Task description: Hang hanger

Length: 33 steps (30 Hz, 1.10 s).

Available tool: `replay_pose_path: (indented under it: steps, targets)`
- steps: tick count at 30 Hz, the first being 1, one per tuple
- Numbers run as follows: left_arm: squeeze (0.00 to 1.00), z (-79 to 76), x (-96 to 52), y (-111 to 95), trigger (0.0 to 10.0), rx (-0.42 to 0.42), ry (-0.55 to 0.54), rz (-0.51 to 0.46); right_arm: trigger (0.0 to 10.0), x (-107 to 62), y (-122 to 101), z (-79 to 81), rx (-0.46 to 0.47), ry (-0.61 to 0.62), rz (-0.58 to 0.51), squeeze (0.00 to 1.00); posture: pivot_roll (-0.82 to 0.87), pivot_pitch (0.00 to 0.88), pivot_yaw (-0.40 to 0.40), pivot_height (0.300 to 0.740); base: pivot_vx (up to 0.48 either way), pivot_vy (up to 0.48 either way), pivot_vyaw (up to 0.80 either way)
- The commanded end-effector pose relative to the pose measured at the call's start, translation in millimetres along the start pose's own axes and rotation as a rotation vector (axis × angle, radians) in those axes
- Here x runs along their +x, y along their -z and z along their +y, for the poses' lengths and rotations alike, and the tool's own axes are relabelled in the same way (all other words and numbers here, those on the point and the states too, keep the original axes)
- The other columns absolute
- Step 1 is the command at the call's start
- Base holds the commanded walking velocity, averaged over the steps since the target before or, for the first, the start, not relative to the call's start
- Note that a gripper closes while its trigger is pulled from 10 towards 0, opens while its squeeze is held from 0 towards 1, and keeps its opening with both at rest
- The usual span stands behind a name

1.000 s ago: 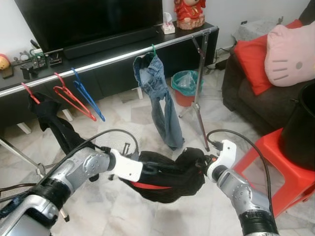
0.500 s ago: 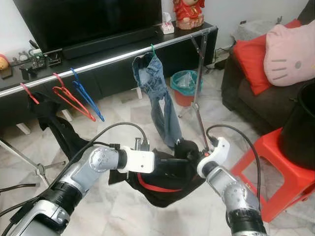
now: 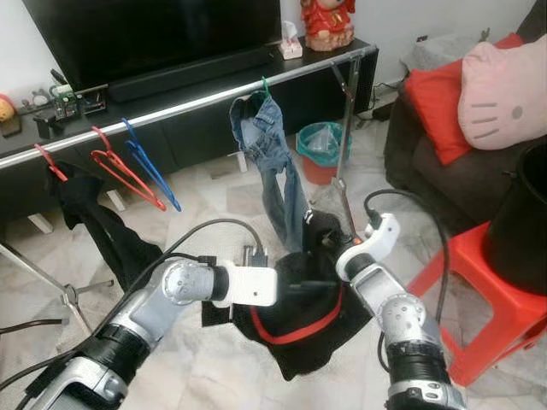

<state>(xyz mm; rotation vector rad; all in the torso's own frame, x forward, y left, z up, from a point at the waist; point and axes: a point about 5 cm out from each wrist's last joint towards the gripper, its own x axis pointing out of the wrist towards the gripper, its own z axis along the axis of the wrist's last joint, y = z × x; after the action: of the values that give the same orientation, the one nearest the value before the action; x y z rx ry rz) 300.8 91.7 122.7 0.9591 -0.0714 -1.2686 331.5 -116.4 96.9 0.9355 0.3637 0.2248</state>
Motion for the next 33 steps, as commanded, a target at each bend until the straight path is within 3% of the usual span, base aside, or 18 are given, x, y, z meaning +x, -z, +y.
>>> replay_pose_path:
  steps: [1, 9, 18, 23, 28, 29, 30, 33]
  targets:
    - [0.00, 10.0, -7.1, 3.2, 10.0, 0.029, -0.032, 0.043, 10.0, -2.3, 1.1, 1.1, 0.004, 0.004, 0.002, 0.00, 0.07, 0.030, 0.089, 0.740, 0.000, 0.000, 0.00]
    - [0.00, 11.6, -11.1, 14.1, 10.0, 0.047, -0.023, 0.142, 10.0, -8.3, -5.4, -5.1, -0.017, 0.030, -0.014, 0.00, 0.07, 0.025, 0.090, 0.740, 0.000, 0.000, 0.00]
    - [0.00, 19.4, -16.6, 28.2, 10.0, 0.065, -0.089, 0.261, 10.0, -12.9, -11.2, -10.7, -0.035, 0.063, -0.028, 0.00, 0.07, 0.023, 0.092, 0.740, 0.000, 0.000, 0.00]
    - [0.00, 21.7, -12.0, 22.2, 10.0, 0.008, -0.124, 0.206, 10.0, -11.5, -7.7, -6.2, -0.016, 0.053, -0.023, 0.00, 0.06, 0.023, 0.092, 0.740, 0.000, 0.000, 0.00]
    - [0.00, 31.2, -9.0, 14.2, 10.0, 0.014, -0.228, 0.165, 10.0, -10.1, 2.3, -1.3, 0.020, 0.035, 0.000, 0.00, 0.07, 0.028, 0.089, 0.740, 0.000, 0.000, 0.00]
    - [0.00, 35.8, -7.1, 7.5, 10.0, -0.051, -0.286, 0.101, 10.0, -10.3, 6.3, -2.7, 0.025, 0.042, 0.007, 0.00, 0.07, 0.029, 0.089, 0.740, 0.000, 0.000, 0.00]
    - [0.00, 35.8, -7.1, 7.5, 10.0, -0.051, -0.286, 0.101, 10.0, -10.3, 6.3, -2.7, 0.025, 0.042, 0.007, 0.00, 0.07, 0.029, 0.089, 0.740, 0.000, 0.000, 0.00]
    - [0.00, 36.9, -6.2, -5.3, 10.0, -0.145, -0.288, -0.024, 10.0, -12.3, 10.4, -8.9, 0.032, 0.067, 0.011, 0.00, 0.07, 0.031, 0.089, 0.740, 0.000, 0.000, 0.00]
